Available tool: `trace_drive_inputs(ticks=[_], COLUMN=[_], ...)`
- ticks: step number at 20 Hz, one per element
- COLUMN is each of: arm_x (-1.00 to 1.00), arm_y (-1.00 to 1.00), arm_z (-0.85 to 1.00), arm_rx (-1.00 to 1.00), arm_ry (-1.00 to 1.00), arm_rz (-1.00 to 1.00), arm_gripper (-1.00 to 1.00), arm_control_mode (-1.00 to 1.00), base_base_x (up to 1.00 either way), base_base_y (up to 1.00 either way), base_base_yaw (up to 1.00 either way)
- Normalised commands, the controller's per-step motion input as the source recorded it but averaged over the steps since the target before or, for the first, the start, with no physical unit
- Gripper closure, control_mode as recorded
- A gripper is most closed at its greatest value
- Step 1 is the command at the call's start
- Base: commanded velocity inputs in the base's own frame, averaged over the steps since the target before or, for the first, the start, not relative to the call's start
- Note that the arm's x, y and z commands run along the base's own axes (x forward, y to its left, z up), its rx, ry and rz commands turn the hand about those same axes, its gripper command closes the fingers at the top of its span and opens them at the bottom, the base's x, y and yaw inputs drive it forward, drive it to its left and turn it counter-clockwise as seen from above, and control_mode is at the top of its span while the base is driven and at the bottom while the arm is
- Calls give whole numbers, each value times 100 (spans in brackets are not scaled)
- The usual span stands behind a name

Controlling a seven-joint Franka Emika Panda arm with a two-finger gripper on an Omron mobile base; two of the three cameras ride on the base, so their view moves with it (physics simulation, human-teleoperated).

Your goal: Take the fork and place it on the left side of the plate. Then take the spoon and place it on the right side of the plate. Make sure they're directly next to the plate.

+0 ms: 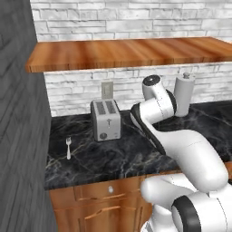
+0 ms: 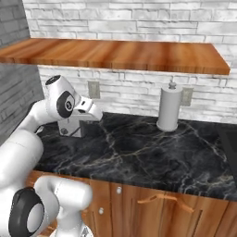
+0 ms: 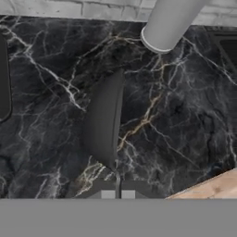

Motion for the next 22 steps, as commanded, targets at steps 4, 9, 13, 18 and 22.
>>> trace_drive_inputs(ticks=[4,9,13,18,22], arm_x=[0,0,0,0,0], arm_y=[0,0,0,0,0], arm_z=[0,0,0,0,0], arm_rx=[0,0,0,0,0], arm_ry=[0,0,0,0,0], arm_rz=[0,0,0,0,0], arm_gripper=[100,100,100,100,100], arm_control_mode=[100,100,100,100,100], base_base_x=[-97,-100,-100,-100,-97], base_base_y=[-13,-24,-34,-30,-16], base_base_yaw=[0,0,-1,-7,-19])
